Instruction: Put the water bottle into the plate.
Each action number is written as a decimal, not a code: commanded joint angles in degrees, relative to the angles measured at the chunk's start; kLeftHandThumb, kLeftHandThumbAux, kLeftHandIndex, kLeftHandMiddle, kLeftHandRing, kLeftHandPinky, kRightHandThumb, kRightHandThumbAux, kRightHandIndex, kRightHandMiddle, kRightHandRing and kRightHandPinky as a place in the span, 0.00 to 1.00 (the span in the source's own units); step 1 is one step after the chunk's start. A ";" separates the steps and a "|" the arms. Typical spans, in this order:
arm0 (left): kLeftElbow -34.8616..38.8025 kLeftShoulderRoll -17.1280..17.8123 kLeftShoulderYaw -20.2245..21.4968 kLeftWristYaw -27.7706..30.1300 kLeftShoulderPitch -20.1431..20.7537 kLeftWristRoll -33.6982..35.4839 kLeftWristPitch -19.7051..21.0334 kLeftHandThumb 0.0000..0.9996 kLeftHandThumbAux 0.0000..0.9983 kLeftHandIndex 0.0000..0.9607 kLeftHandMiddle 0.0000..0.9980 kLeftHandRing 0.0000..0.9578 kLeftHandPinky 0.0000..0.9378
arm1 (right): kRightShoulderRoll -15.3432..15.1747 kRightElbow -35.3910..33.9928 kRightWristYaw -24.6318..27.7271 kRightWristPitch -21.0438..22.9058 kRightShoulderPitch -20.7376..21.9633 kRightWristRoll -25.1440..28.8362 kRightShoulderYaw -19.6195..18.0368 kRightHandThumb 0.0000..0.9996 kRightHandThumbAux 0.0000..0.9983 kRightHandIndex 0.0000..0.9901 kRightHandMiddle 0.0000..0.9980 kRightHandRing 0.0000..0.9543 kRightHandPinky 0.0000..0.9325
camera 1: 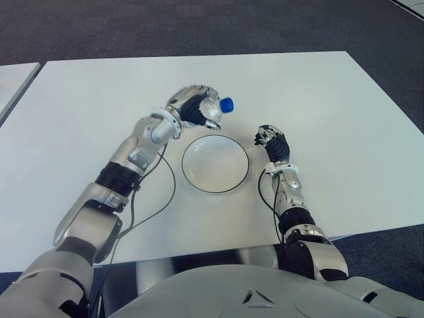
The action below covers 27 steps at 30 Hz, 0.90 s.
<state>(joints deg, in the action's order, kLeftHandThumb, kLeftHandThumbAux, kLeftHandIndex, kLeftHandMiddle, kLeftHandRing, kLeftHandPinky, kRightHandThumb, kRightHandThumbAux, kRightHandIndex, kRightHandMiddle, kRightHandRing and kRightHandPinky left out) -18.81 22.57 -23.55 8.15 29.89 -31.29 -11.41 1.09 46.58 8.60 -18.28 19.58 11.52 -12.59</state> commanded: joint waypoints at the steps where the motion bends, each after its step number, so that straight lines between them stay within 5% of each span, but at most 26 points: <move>1: 1.35 0.33 -2.14 3.16 -2.56 -1.31 -0.95 0.75 0.70 0.46 0.85 0.88 0.86 | 0.49 3.00 -1.02 3.31 -4.56 0.15 -0.39 0.71 0.73 0.44 0.62 0.62 0.62; 13: -10.60 0.44 -8.01 -4.26 -4.10 -8.29 -13.81 0.75 0.70 0.46 0.86 0.89 0.90 | 0.89 1.98 -0.45 3.64 -5.23 0.88 -0.60 0.71 0.73 0.44 0.62 0.61 0.62; 27: -18.47 1.67 -12.84 -8.38 -2.17 -16.43 -17.94 0.74 0.70 0.46 0.86 0.90 0.92 | 0.71 1.63 -0.42 3.60 -5.78 0.73 -0.38 0.71 0.73 0.44 0.61 0.61 0.62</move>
<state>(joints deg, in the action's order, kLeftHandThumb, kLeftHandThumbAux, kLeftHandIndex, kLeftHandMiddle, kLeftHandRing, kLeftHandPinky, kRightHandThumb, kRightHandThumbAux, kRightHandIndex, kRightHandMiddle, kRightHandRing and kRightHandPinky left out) -34.30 23.00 -34.68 0.28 28.57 -45.18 -29.37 1.33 45.12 9.05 -18.28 18.21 12.14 -12.66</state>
